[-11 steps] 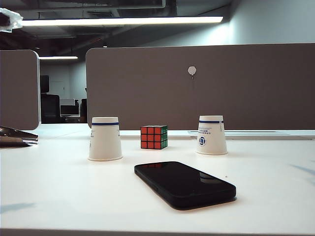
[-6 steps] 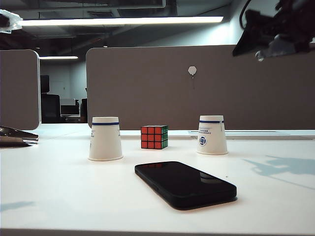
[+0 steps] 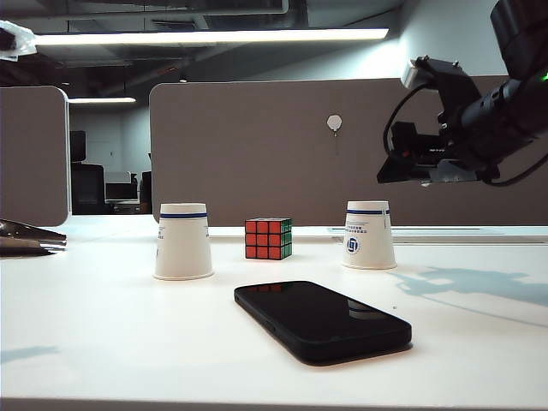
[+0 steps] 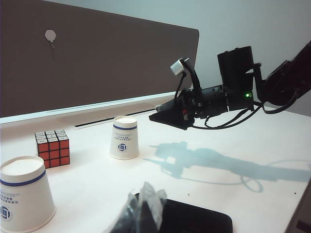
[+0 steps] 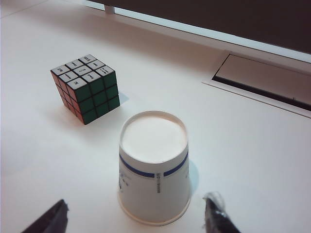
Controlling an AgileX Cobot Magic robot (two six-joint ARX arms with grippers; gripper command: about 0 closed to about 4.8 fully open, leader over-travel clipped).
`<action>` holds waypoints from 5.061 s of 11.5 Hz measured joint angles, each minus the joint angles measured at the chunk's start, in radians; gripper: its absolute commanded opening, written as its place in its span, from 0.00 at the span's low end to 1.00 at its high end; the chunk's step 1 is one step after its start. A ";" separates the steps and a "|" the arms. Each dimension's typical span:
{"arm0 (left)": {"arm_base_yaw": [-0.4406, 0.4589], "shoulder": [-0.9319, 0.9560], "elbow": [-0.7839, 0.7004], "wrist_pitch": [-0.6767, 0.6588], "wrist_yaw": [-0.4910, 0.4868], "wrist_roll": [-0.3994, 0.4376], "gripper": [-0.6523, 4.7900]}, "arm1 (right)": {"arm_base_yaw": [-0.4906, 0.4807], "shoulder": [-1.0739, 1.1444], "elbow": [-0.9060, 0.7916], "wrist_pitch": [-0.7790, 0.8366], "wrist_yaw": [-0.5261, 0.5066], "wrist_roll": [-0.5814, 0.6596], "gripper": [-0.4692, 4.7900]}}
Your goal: Carefully pick up the cup on the right and stack it on top of the cup on the left.
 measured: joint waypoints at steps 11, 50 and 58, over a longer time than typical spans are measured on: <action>0.000 0.000 0.000 0.000 -0.002 -0.018 0.11 | 0.000 0.340 0.232 0.096 0.000 0.000 0.86; 0.000 0.000 0.000 0.016 -0.026 -0.017 0.11 | 0.264 0.402 0.520 0.253 -0.367 0.088 0.67; 0.000 0.000 0.000 -0.011 -0.262 -0.018 0.11 | 0.344 0.528 0.673 0.133 -0.274 0.026 0.67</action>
